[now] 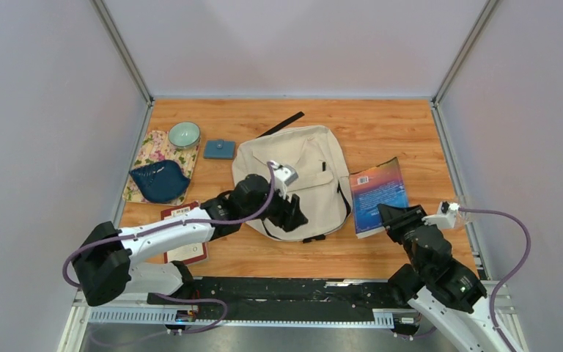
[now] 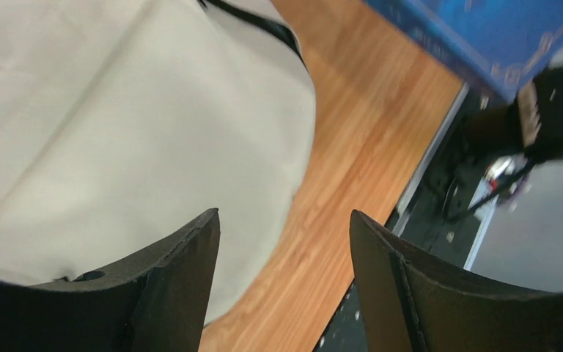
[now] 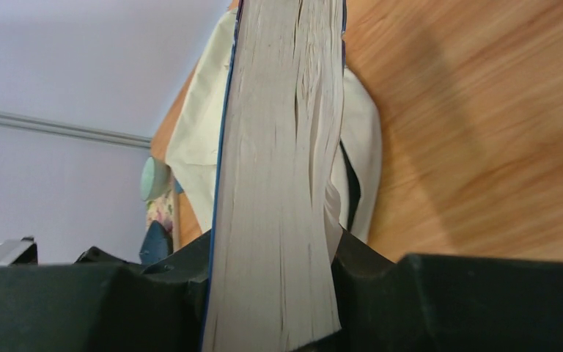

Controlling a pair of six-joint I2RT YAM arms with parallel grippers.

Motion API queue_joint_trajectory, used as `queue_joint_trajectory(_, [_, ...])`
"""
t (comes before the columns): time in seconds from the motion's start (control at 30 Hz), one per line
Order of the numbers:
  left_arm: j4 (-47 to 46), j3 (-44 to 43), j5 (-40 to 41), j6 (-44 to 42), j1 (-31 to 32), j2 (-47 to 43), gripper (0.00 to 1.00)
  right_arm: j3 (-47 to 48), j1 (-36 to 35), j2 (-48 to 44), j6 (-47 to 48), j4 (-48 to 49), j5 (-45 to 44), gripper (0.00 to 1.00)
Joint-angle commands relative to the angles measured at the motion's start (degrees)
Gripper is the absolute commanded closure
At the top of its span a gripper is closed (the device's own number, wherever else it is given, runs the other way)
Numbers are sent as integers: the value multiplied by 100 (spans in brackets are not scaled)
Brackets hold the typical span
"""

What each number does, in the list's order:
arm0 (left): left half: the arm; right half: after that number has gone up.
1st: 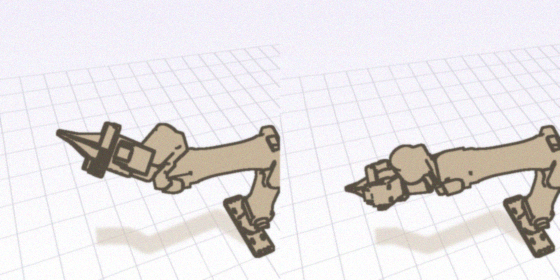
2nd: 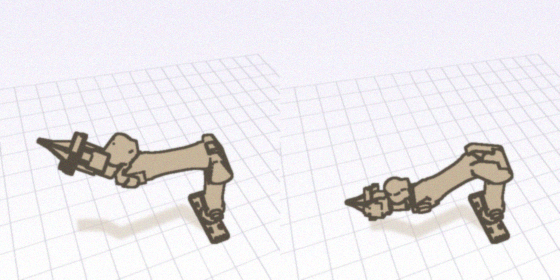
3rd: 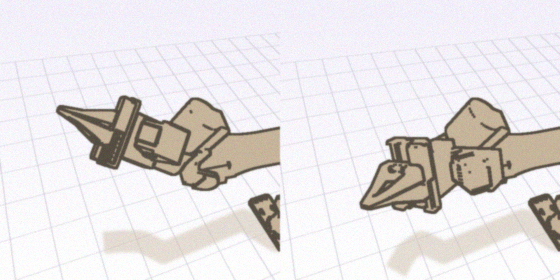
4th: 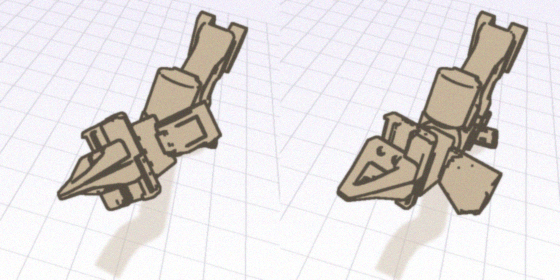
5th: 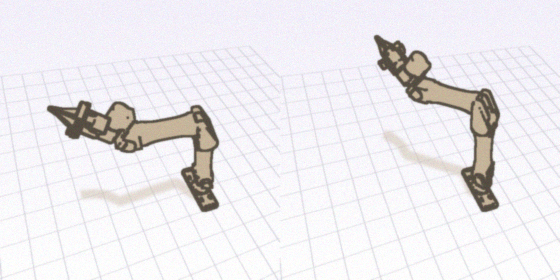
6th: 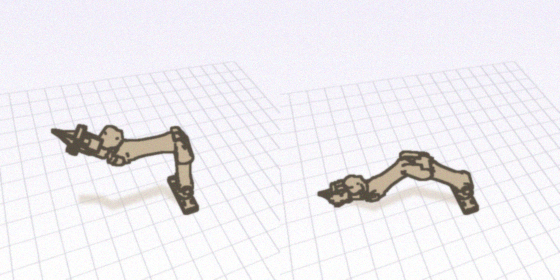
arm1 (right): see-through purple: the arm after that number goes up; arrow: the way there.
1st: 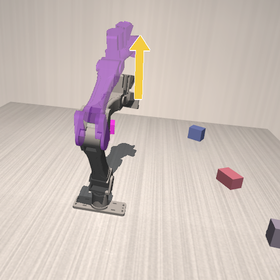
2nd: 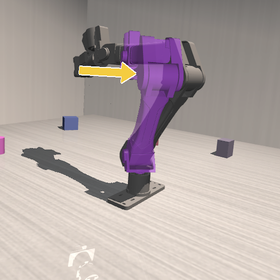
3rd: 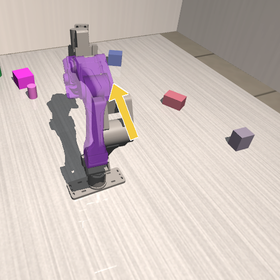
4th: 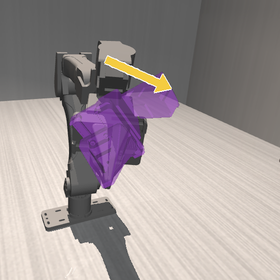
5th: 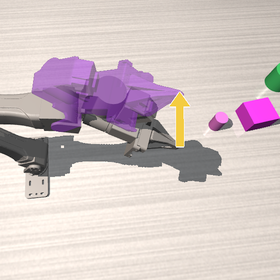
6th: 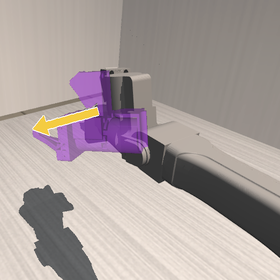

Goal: Pack the student bag
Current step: Place the book in the student bag.

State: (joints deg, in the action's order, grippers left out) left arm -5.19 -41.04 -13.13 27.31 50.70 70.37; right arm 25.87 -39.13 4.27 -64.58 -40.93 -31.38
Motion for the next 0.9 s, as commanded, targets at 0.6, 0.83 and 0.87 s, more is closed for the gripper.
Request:
queue_joint_trajectory(0.6, [1038, -1336, 653, -2835, 1232, 1945, 27, 955, -15, -322, -196, -645, -589, 100])
queue_joint_trajectory(0.83, [1073, -1521, 723, -2810, 1232, 2323, 30, 911, -24, -339, -213, -662, -580, 100])
queue_joint_trajectory(0.87, [1073, -1530, 732, -2793, 1232, 2358, 31, 911, -15, -348, -213, -662, -580, 100])
